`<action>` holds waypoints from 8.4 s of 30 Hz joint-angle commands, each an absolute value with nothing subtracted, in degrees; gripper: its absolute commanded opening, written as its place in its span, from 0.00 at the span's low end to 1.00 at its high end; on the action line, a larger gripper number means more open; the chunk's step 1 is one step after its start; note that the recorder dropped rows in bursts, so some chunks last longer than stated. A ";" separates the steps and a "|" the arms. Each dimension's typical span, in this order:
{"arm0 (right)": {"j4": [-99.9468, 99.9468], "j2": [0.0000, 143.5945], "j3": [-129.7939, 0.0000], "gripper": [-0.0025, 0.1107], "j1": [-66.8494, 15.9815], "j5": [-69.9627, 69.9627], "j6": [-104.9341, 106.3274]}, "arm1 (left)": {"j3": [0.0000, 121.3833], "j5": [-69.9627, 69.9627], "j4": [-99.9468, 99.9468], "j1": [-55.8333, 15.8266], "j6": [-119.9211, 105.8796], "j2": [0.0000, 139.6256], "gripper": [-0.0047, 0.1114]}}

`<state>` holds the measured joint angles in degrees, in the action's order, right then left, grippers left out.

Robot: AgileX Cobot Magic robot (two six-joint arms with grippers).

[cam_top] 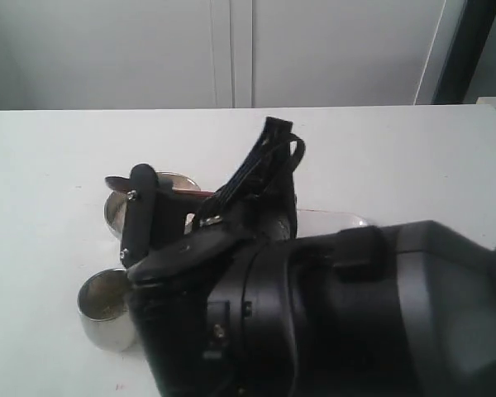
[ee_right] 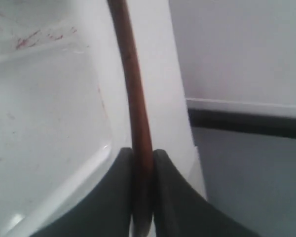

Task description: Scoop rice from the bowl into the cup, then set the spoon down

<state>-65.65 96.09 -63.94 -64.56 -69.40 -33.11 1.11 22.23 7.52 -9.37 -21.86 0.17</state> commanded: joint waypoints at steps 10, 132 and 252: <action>-43.45 91.97 -63.92 0.02 -51.14 -69.96 -35.85 | 0.70 23.63 8.06 -9.67 -21.88 0.00 0.16; -19.13 109.73 -63.92 0.30 -37.63 -59.18 -36.22 | 0.70 23.63 8.06 -9.67 -21.88 0.00 0.16; -18.31 27.41 -5.42 0.02 -46.29 24.81 -23.13 | 0.70 23.63 8.06 -9.67 -21.88 0.00 0.16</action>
<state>-18.09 27.66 -6.77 -46.17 23.97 -23.80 1.11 22.23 7.52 -9.37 -21.88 0.17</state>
